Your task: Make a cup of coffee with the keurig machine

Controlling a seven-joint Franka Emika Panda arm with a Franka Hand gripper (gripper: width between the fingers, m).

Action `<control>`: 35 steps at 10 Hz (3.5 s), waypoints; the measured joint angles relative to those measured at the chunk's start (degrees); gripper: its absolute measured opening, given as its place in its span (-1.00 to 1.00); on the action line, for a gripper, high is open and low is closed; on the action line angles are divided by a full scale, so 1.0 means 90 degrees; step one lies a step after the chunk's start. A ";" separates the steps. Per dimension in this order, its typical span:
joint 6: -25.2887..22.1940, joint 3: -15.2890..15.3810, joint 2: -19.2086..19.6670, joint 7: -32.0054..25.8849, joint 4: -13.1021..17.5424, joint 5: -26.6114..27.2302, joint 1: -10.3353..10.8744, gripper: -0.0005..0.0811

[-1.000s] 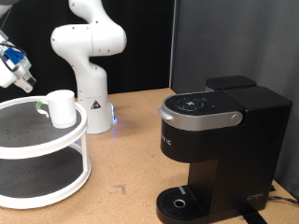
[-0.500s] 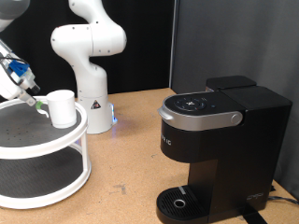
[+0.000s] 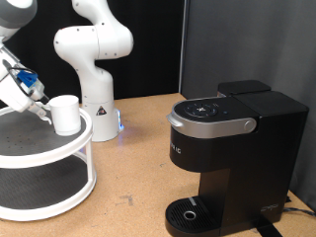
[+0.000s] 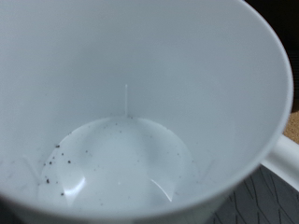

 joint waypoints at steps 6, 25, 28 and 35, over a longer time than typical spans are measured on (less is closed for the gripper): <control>0.0273 0.0034 0.0008 0.0095 -0.0280 -0.0194 0.0000 0.70; 0.0615 0.1345 -0.0900 0.2336 0.0055 0.0518 -0.0214 -0.82; 0.0598 0.1361 -0.0845 0.2389 0.0087 0.0610 -0.0181 -0.82; 0.2758 0.2086 -0.0335 0.3405 -0.0354 0.1976 0.0776 -0.82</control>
